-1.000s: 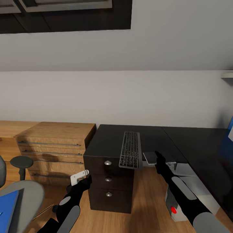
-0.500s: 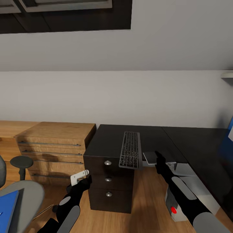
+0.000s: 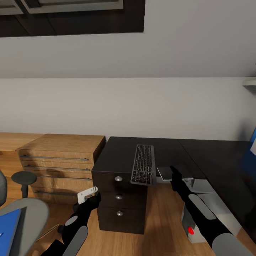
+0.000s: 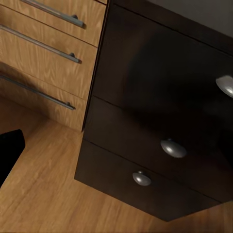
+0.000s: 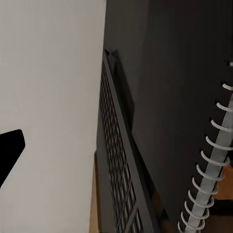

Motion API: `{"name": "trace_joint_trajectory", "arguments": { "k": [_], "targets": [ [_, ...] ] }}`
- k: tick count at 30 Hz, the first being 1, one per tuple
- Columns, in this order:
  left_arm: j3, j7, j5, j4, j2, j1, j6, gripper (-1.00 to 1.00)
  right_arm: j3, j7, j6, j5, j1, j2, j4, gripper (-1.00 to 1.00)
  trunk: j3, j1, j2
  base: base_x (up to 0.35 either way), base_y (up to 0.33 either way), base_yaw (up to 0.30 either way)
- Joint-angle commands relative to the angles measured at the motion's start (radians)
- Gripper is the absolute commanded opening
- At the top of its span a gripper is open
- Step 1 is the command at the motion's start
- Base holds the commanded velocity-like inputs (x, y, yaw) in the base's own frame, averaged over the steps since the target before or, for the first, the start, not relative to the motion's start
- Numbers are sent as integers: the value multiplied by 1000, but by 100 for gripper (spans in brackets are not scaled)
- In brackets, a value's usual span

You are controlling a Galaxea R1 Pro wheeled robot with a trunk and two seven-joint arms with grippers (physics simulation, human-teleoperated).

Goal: In the bedroom, organize the workspace by keeping the computer under the desk, ensuring the monitor is on the desk, placing the keyboard on the desk next to the monitor, placing the mouse on the desk next to the keyboard, moving the folder from the swivel chair onto the desk next to the mouse, stacking the notebook on top of the folder with the pen on top of the notebook, and positioning the swivel chair next to the desk.

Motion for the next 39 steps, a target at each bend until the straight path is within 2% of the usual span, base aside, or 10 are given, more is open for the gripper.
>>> {"name": "trace_joint_trajectory", "arguments": {
  "k": [1, 31, 34, 39],
  "targets": [
    [-2, 8, 5, -1, 1, -1, 3, 100, 3, 4, 0, -10, -1, -1, 1, 100, -1, 0, -1, -90, 0, 0],
    [-2, 8, 6, -1, 2, -1, 4, 100, 3, 3, -1, -8, -1, -1, 0, 100, -1, 0, -1, -248, 0, 0],
    [-1, 8, 6, -1, 2, -1, 4, 100, 4, 0, -2, 0, -1, -1, -1, 100, -1, 0, -1, -204, 0, 0],
    [-1, 7, 6, -1, 2, -1, 4, 100, 5, -35, 0, 41, -1, -4, -34, 100, -1, 0, -1, -69, 0, 0]
  ]
}}
